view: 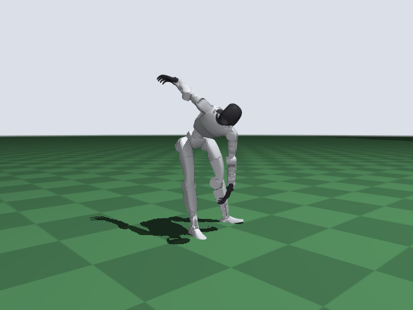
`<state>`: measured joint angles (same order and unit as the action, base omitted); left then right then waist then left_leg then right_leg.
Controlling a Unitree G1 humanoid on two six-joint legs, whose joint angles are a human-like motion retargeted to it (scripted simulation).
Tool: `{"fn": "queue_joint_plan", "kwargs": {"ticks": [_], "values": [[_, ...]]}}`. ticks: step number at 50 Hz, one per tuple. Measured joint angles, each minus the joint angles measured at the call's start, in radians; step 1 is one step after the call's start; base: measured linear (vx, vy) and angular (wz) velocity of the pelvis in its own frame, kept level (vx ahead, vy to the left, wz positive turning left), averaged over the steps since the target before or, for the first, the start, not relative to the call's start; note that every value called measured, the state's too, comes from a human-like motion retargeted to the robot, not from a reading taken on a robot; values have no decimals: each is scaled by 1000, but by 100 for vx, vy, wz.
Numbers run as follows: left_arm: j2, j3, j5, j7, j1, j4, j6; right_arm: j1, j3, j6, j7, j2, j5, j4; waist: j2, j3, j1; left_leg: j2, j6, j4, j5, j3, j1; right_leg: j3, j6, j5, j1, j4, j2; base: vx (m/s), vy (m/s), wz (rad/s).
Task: In place motions
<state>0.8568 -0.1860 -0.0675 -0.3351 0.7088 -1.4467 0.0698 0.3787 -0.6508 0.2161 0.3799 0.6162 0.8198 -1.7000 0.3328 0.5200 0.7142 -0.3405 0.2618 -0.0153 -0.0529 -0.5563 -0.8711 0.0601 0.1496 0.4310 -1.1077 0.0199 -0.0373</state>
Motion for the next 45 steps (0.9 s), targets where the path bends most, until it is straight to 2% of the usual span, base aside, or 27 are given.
{"fn": "queue_joint_plan", "kwargs": {"ticks": [4,7,13,15,19,23,28,30,33,37,40,45], "values": [[-11,-53,7,-32,60,-14,33,-126,129,26,-10,18,1,0,73,0,95,-3,0,2,1,-19,-23,-20,-4,7,-40,7,13,11,28,-30],[-51,-48,26,-40,98,-19,35,-171,199,26,-35,26,-8,0,84,0,97,-3,0,3,1,-34,-29,-26,2,5,-48,12,14,7,6,-4],[-203,-127,151,-2,25,-31,-4,-241,176,35,-66,93,-50,0,2,0,1,-10,0,-9,3,-21,-20,-12,25,-18,-17,15,3,15,-1,10],[-206,-153,201,-8,-83,-41,11,-303,152,30,-57,163,-93,0,-26,0,-19,-8,0,-12,4,-13,-4,-7,41,-28,11,15,-8,19,10,14],[-229,-223,288,-66,-447,-87,36,-478,179,30,-45,326,-152,0,-81,0,-71,2,0,-19,-4,-12,57,1,45,-47,83,9,-30,14,12,26],[-331,-312,299,-138,-788,-157,45,-623,307,12,-16,471,-287,2,-177,0,-202,13,0,-26,-12,3,109,19,37,-69,157,-1,-51,5,11,46],[-374,-343,294,-139,-1085,-198,44,-670,414,-55,-47,588,-557,42,-355,0,-429,64,-10,-24,3,53,139,79,27,-93,247,-13,-119,6,8,104],[-370,-322,285,-114,-1174,-217,36,-668,418,-69,-88,605,-622,75,-439,0,-513,87,-16,-27,14,88,133,118,24,-102,280,-16,-148,7,13,129],[-376,-265,277,-62,-1279,-247,17,-636,369,-78,-87,623,-669,115,-600,0,-645,116,-27,-38,29,163,96,203,24,-115,321,-14,-183,-2,29,143],[-395,-278,263,-38,-1363,-253,57,-590,319,-106,-98,620,-701,146,-745,0,-824,172,-35,-41,64,251,25,312,25,-123,345,-5,-235,-8,17,151],[-436,-309,277,-26,-1379,-253,102,-566,286,-139,-122,616,-739,163,-832,0,-978,215,-27,-32,97,289,-18,374,12,-123,347,-1,-267,-7,-8,124],[-534,-389,358,-50,-1378,-253,158,-655,324,-173,-135,541,-772,203,-853,0,-1192,273,-7,-19,129,316,-107,440,1,-120,301,-5,-313,5,-4,97]]}}
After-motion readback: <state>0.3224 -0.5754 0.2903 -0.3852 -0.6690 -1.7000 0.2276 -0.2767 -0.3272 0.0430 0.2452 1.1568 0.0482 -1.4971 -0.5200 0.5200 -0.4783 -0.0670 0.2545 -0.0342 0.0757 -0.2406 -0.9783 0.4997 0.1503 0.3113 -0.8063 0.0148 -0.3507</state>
